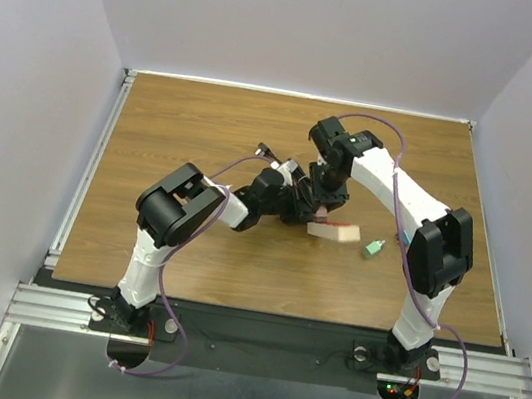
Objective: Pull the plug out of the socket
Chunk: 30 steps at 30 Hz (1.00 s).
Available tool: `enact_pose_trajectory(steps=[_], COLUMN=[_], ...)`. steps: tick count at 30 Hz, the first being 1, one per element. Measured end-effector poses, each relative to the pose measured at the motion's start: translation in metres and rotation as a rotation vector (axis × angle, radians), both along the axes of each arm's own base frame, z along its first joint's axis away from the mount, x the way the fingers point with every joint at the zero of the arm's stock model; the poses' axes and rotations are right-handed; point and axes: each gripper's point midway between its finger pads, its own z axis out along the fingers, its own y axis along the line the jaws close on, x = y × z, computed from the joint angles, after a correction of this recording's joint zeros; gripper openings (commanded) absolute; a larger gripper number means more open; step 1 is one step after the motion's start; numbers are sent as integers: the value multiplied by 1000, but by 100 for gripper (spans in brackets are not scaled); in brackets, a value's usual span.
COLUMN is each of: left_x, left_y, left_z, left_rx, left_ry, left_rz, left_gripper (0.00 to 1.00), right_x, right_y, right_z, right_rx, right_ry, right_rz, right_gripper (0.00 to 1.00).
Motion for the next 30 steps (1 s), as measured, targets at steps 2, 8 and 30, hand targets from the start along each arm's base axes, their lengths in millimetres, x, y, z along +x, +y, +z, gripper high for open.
enact_pose_trajectory(steps=[2, 8, 30], left_x=[-5, -9, 29], left_y=[2, 3, 74], left_z=[-11, -18, 108], left_rx=[17, 29, 41], left_ry=[30, 48, -123], left_rz=[-6, -13, 121], left_gripper=[0, 0, 0], right_x=[4, 7, 11], right_y=[2, 3, -14], right_z=[3, 5, 9], right_rx=[6, 12, 12], right_ry=[-16, -27, -162], right_rz=[-7, -13, -134], right_gripper=[1, 1, 1])
